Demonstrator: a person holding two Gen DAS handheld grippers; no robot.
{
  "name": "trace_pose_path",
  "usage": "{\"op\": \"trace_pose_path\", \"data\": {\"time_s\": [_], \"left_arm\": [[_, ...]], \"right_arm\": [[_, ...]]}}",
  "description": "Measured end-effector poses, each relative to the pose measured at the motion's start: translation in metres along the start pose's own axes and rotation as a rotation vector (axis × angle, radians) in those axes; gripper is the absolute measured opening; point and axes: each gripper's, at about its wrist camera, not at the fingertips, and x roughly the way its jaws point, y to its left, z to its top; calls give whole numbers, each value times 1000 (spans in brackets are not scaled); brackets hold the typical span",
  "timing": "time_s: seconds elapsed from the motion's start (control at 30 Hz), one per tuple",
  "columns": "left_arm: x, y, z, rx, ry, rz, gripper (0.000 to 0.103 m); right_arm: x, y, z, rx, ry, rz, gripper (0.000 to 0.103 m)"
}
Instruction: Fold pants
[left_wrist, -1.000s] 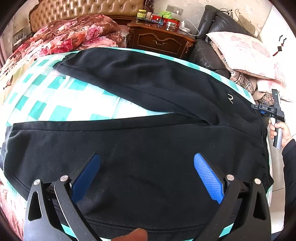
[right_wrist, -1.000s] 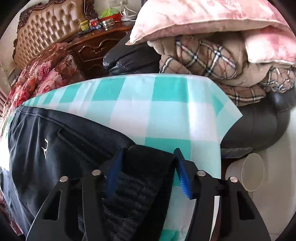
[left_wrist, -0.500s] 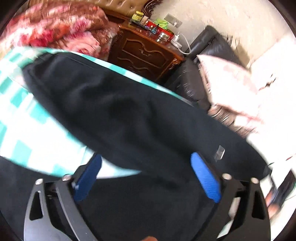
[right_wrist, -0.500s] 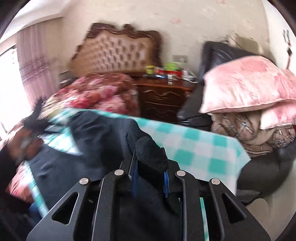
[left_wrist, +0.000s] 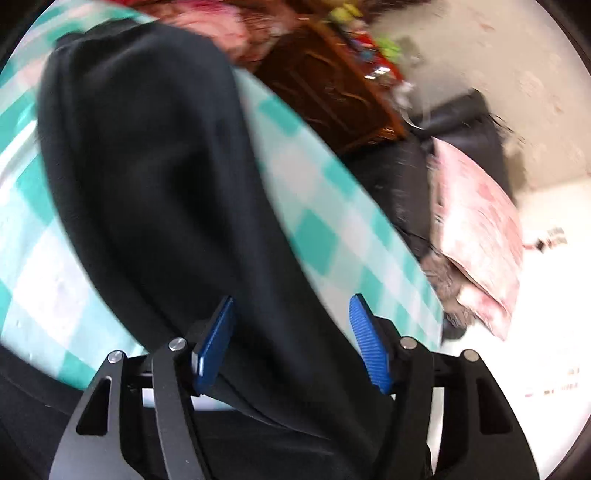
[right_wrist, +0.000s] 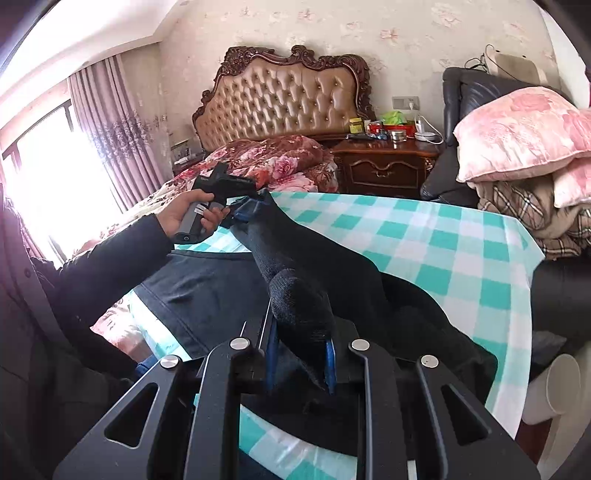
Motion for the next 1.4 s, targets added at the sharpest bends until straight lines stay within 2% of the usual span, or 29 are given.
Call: {"op": "trace_pose_path", "data": {"time_s": [0.07,0.13,0.2,0.27,0.3,0.37,0.43,0.5,0.57,0.63,0.73,0.8,0.83,0.87,0.9,0.97,1.03,1.13,1.3,1.4], "left_arm": [[5,10,4,-40,1,21,63],[14,20,11,-82,17,-16,62],[18,18,23,-62,24,-45,62],[23,15,35,-35,39,-39,43],[27,16,43,-37,58,-36,7],[25,22,54,-57,82,-59,8],[-1,21,50,-21,44,-78,8],[-42,20,27,12,-24,-109,8],[-83,27,-10,39,-83,-122,8],[-119,48,-66,67,-110,-121,8],[-133,89,-149,79,-68,-100,8],[-123,114,-187,65,-26,-56,8],[-116,122,-199,62,-9,-37,8],[-110,129,-208,65,0,-13,8],[-105,134,-215,64,-3,9,8],[-105,137,-218,63,-11,0,8],[-108,134,-217,101,-24,5,8],[-108,134,-213,101,-23,-6,8],[-109,143,-219,78,-17,-25,10],[-111,146,-217,65,-16,-40,18]], "right_arm": [[-1,-1,-2,-1,4,-4,22],[1,0,-5,-15,22,-7,22],[5,4,-8,-35,46,-10,22],[8,6,-11,-56,75,-11,22],[10,6,-13,-63,88,-11,22],[12,-1,-19,-47,119,-32,22],[12,-16,-24,1,133,-69,23],[10,-37,-26,75,124,-104,23],[5,-65,-32,189,105,-139,24],[1,-92,-44,314,86,-178,26],[3,-117,-63,472,110,-233,29],[5,-129,-80,603,135,-221,34],[4,-130,-84,647,138,-216,48],[-1,-130,-89,699,142,-232,70],[-3,-129,-93,724,144,-245,75],[-10,-125,-102,805,148,-240,75],[-21,-124,-115,905,109,-196,76],[-33,-123,-129,1011,41,-127,77],[-20,-123,-130,1023,61,-155,78],[-20,-127,-130,1045,70,-185,77]]}}
